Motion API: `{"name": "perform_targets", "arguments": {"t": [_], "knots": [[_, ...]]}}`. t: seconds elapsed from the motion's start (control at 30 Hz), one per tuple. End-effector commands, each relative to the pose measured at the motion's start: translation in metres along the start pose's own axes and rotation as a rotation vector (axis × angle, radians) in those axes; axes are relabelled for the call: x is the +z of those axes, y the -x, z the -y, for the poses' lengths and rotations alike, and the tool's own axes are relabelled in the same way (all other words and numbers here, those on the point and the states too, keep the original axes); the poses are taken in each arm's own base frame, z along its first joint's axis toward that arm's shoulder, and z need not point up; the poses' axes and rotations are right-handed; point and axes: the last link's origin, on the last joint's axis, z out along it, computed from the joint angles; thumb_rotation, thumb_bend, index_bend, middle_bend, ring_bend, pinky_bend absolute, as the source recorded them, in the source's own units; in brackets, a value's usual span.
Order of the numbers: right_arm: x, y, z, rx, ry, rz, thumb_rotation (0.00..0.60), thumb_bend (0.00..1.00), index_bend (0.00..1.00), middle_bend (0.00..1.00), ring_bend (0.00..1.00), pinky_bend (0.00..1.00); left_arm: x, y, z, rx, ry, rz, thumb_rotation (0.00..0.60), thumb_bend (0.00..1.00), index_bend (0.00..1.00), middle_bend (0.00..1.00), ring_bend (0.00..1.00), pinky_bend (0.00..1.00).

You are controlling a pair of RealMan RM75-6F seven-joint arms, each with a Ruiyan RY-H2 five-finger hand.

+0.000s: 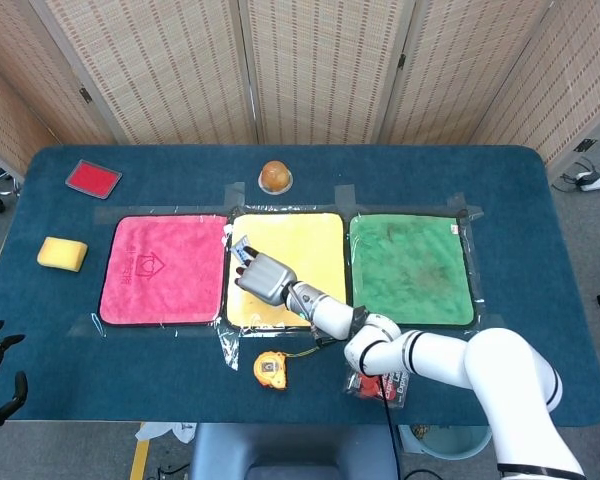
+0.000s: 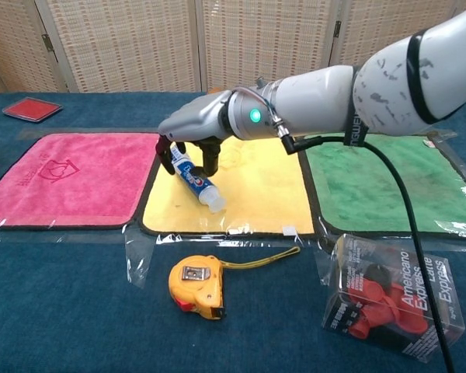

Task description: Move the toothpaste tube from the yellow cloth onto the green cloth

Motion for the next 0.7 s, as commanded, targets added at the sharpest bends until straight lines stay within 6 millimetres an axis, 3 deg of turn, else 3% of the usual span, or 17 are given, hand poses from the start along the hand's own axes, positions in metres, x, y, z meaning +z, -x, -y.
{"name": "perform_targets", "arguments": {"t": [0.03,0.37,0.7], "knots": [[0.010,0.003,0.007,0.013,-0.001,0.012,0.600,0.55,0.35,0.25,0.24,0.00,-0.001,0.001,0.003,0.000,-0.009,0.002,0.600,0.59,0.26,0.12,0.08,0.00],[0.036,0.006,0.017,0.006,0.014,0.019,0.600,0.55,0.36,0.25,0.24,0.00,-0.005,0.000,0.009,0.001,-0.031,0.003,0.600,0.59,0.26,0.12,0.08,0.00],[0.042,0.013,0.013,-0.059,0.028,0.053,0.600,0.55,0.39,0.25,0.24,0.00,-0.006,0.000,0.010,-0.002,-0.031,0.003,0.600,0.59,0.26,0.12,0.08,0.00]]}}
